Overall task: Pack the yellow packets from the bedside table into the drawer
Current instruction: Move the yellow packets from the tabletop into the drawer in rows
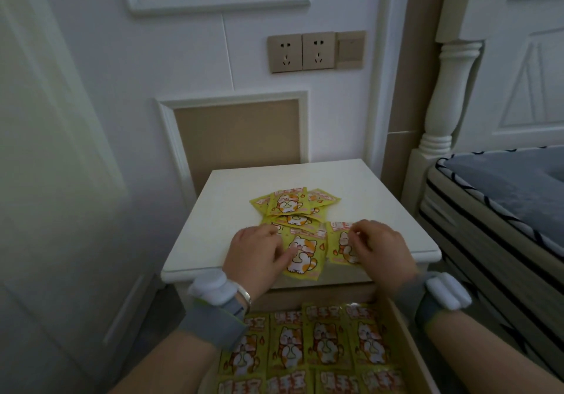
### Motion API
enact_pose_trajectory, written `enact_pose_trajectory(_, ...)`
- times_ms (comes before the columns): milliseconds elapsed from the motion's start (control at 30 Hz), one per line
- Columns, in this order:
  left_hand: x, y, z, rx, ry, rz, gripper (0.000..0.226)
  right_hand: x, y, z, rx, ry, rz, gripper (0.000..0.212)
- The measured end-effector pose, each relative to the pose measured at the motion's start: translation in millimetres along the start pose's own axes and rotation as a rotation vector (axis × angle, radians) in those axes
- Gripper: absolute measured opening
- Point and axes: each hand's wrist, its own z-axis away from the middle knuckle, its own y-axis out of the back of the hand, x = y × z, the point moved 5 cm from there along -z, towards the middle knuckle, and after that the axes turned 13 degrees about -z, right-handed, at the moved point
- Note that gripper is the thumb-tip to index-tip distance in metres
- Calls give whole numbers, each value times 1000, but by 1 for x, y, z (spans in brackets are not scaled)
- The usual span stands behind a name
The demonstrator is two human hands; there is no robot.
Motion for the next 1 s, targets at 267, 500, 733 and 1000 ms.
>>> enact_pose_trajectory(267, 17, -10, -7, -68, 51, 134, 37, 20, -7, 2, -60, -340, 195, 69)
enact_pose_trajectory(500, 30, -7, -8, -103, 22, 239, 45, 8, -6, 1, -58, -318, -259, 63)
enact_pose_trajectory(733, 34, 4, -12, -152, 32, 533, 44, 12, 8, 10, 76, -395, -763, 81)
enact_pose_trajectory(1000, 31, 6, 6, -327, 97, 1061, 44, 42, 20, 22, 67, -698, -1145, 43)
